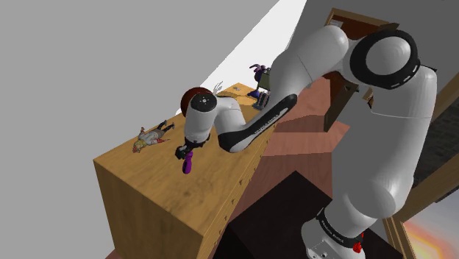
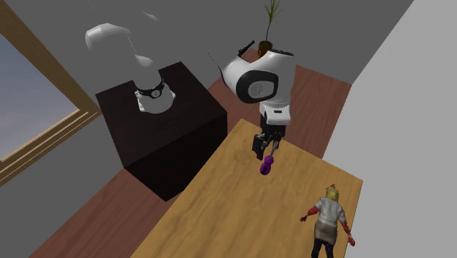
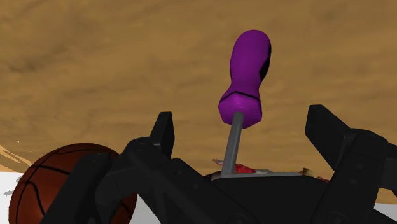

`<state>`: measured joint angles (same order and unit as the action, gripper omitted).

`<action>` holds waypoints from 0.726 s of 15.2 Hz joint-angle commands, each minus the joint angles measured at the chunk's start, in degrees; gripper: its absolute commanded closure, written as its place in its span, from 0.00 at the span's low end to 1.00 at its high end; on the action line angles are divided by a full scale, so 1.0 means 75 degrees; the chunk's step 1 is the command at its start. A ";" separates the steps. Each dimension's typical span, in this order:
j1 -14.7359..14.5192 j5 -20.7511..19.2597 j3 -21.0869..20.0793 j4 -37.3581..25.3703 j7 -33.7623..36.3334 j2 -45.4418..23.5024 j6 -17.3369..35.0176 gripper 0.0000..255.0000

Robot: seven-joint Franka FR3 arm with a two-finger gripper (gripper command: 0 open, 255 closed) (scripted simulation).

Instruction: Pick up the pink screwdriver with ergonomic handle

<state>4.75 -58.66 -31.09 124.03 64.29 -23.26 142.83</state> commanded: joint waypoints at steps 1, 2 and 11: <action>-0.0094 -0.0243 0.0113 -0.0063 0.0204 -0.0191 0.0046 0.00; -0.0135 -0.0354 0.0167 -0.0088 0.0299 -0.0282 0.0074 0.00; -0.0256 -0.0645 0.0314 -0.0186 0.0548 -0.0549 0.0135 1.00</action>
<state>2.84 -63.48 -28.76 122.56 68.37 -27.30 143.82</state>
